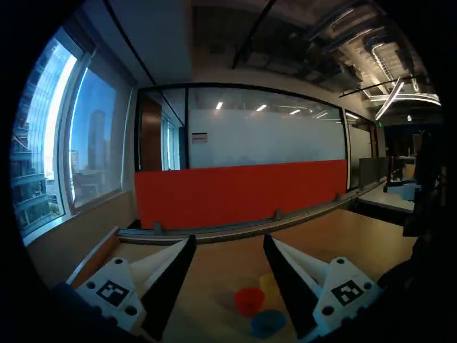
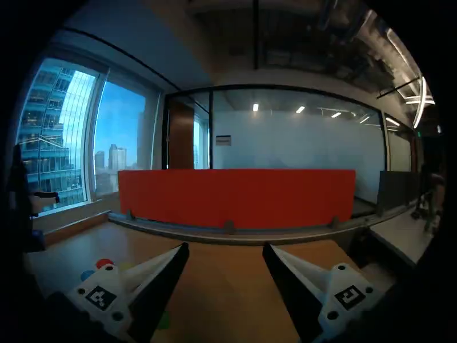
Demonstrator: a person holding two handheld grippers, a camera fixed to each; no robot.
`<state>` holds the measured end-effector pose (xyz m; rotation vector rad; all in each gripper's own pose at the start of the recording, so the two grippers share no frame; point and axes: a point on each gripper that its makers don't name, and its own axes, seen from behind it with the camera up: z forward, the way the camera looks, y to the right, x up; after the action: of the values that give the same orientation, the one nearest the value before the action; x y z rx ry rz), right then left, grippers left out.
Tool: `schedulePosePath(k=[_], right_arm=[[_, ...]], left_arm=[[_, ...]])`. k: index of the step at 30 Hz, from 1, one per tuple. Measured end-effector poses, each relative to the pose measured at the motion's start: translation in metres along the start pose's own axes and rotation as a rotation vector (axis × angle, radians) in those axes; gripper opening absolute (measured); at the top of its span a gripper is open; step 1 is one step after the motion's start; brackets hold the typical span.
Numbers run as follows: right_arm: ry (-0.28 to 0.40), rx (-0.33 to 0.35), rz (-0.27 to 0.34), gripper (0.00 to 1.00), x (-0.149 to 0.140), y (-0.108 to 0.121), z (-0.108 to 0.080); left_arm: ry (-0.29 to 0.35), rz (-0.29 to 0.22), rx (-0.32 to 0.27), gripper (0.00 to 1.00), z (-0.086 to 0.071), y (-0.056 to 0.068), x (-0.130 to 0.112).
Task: Pour water
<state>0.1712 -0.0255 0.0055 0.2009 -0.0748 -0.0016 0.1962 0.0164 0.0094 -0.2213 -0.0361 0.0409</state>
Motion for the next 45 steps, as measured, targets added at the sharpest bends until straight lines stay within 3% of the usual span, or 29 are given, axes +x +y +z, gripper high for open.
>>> schedulePosePath(k=[16, 28, 45], right_arm=[[0.025, 0.250, -0.007, 1.00, 0.015, -0.039, -0.008], [-0.029, 0.357, -0.042, 1.00, 0.004, -0.060, -0.014], [-0.130, 0.447, -0.107, 1.00, -0.020, -0.079, -0.016]], left_arm=[[0.007, 0.065, -0.134, 0.87, -0.010, 0.019, 0.003], [-0.020, 0.073, -0.229, 0.87, -0.016, 0.039, -0.001], [-0.098, 0.086, -0.319, 0.87, -0.019, 0.050, -0.039]])
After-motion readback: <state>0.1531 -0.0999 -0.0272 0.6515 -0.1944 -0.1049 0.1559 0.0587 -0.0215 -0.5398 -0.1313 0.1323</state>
